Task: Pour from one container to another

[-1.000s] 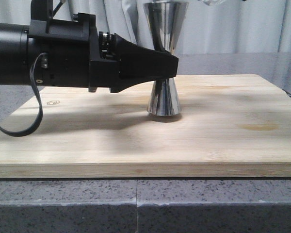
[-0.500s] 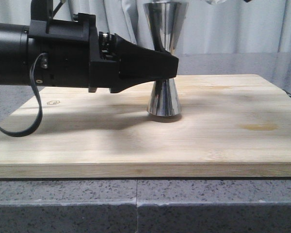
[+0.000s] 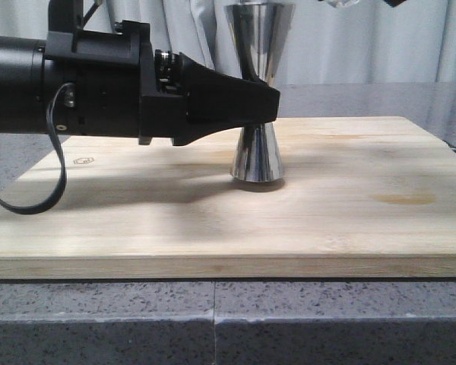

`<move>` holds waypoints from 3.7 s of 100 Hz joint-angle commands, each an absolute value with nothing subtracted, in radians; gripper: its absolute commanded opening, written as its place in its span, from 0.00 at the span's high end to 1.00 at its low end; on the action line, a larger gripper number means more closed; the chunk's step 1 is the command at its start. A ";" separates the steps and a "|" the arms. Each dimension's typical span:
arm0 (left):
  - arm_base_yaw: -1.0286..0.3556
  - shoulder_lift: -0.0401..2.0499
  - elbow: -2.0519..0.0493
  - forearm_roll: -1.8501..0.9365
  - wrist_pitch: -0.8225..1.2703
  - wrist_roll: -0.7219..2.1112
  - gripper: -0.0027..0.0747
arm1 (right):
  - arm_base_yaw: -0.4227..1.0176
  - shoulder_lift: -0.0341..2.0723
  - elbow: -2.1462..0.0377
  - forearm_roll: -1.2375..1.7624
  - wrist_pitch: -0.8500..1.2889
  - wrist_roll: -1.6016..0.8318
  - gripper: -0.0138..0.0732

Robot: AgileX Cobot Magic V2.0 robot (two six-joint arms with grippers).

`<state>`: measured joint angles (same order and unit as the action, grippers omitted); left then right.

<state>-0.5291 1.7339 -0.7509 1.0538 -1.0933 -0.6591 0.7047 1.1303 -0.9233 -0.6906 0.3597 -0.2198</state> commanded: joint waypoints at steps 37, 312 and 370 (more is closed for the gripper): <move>-0.529 1.685 -0.778 1.010 -1.176 -0.669 0.99 | 0.727 1.114 -0.960 -0.744 0.312 -0.228 0.66; -0.529 1.685 -0.778 1.010 -1.176 -0.669 0.99 | 0.756 1.127 -0.960 -0.839 0.316 -0.270 0.69; -0.529 1.685 -0.778 1.010 -1.176 -0.669 0.99 | 0.771 1.127 -0.960 -0.839 0.316 -0.308 0.69</move>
<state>-0.5291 1.7339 -0.7509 1.0544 -1.0933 -0.6621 0.7623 1.1440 -0.9233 -0.8079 0.3683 -0.2904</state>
